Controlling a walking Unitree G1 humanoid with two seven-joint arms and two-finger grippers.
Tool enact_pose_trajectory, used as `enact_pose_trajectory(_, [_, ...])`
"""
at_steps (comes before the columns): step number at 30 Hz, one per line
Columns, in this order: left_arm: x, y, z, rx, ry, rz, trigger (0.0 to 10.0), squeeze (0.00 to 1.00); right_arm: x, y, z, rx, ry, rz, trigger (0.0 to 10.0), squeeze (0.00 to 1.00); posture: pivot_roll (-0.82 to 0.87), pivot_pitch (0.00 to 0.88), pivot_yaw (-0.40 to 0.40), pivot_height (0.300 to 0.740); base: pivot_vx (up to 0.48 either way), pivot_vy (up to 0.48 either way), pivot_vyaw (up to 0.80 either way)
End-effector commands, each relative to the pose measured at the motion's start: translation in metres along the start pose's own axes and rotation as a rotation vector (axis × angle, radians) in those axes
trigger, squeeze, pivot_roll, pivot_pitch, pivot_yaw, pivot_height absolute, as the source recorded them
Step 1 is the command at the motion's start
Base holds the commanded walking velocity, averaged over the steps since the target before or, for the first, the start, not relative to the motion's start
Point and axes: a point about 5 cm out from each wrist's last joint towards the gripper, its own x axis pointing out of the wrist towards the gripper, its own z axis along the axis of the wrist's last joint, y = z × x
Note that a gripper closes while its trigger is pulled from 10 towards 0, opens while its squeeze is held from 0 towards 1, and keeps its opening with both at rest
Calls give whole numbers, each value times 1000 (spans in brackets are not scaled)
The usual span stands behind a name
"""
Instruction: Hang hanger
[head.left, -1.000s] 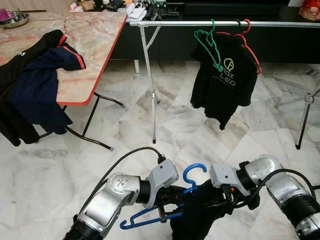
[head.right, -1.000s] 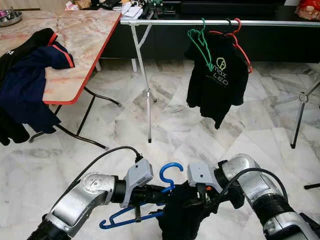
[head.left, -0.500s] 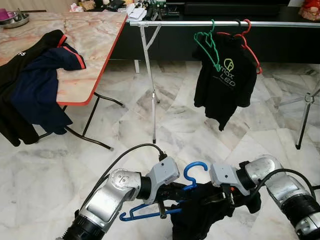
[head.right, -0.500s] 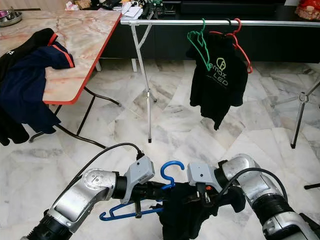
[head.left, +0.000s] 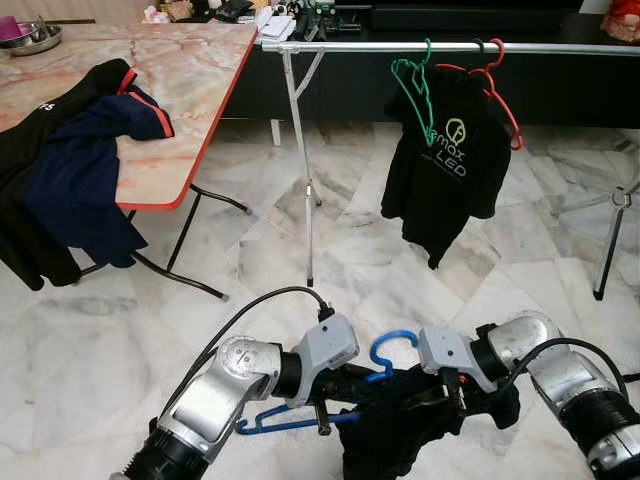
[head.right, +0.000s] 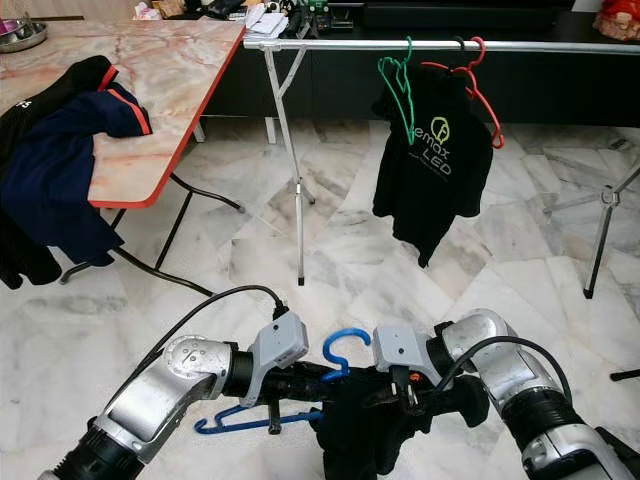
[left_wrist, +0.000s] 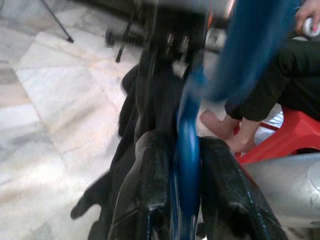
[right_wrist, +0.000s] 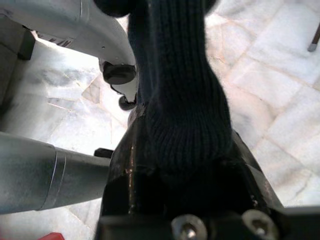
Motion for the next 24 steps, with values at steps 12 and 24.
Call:
enact_pose_trajectory(12, [-23,-4,-10,-13,45,-31,10000,1000,-1,4,-8,4,30,-4,0,0,-56,199,5,740,0,0,0])
enact_pose_trajectory(24, [-106,9,-37,-212,-72,426,10000,1000,-45,15,-40,140,23,-219,0,0,-58,150,2,740,0,0,0])
